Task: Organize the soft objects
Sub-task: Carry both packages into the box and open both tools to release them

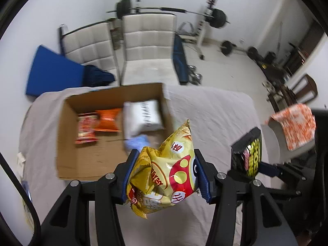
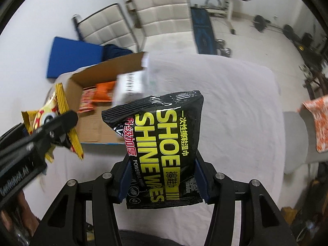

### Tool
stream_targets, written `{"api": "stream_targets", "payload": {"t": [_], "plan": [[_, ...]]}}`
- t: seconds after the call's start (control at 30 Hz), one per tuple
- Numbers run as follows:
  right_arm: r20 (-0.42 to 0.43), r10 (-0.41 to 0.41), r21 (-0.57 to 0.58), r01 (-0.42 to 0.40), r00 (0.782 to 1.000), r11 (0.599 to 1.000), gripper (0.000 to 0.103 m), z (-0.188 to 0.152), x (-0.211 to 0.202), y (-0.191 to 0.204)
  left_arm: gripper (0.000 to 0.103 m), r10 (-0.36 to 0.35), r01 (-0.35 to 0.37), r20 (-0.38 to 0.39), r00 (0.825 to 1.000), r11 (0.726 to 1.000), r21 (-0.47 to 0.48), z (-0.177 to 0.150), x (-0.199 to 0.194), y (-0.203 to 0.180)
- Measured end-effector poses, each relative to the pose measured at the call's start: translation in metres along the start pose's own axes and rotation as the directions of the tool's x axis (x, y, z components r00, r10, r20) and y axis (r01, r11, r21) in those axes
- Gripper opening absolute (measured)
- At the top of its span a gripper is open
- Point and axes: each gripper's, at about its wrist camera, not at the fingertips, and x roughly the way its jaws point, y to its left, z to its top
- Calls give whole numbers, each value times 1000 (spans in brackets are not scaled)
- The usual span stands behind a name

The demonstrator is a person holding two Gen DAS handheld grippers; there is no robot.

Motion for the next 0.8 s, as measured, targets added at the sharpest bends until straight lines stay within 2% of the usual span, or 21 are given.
{"api": "stream_targets", "payload": {"t": [0.13, 0.33, 0.37, 0.6, 0.8], "plan": [[-18, 56, -38, -56, 998, 998, 56, 15, 9, 45, 49, 34, -33, 17, 999, 997, -69, 8, -13, 59], [-54, 100, -75, -104, 994, 992, 56, 36, 44, 103, 49, 102, -102, -8, 995, 987, -128, 7, -12, 132], [-59, 102, -79, -107, 993, 991, 56, 41, 54, 114, 46, 109, -111, -16, 994, 985, -135, 7, -9, 143], [-82, 73, -102, -81, 994, 991, 56, 63, 105, 160, 42, 64, -79, -86, 994, 979, -190, 11, 28, 195], [-157, 41, -74, -53, 987, 996, 56, 70, 170, 167, 41, 36, -75, -181, 983, 974, -213, 10, 86, 220]]}}
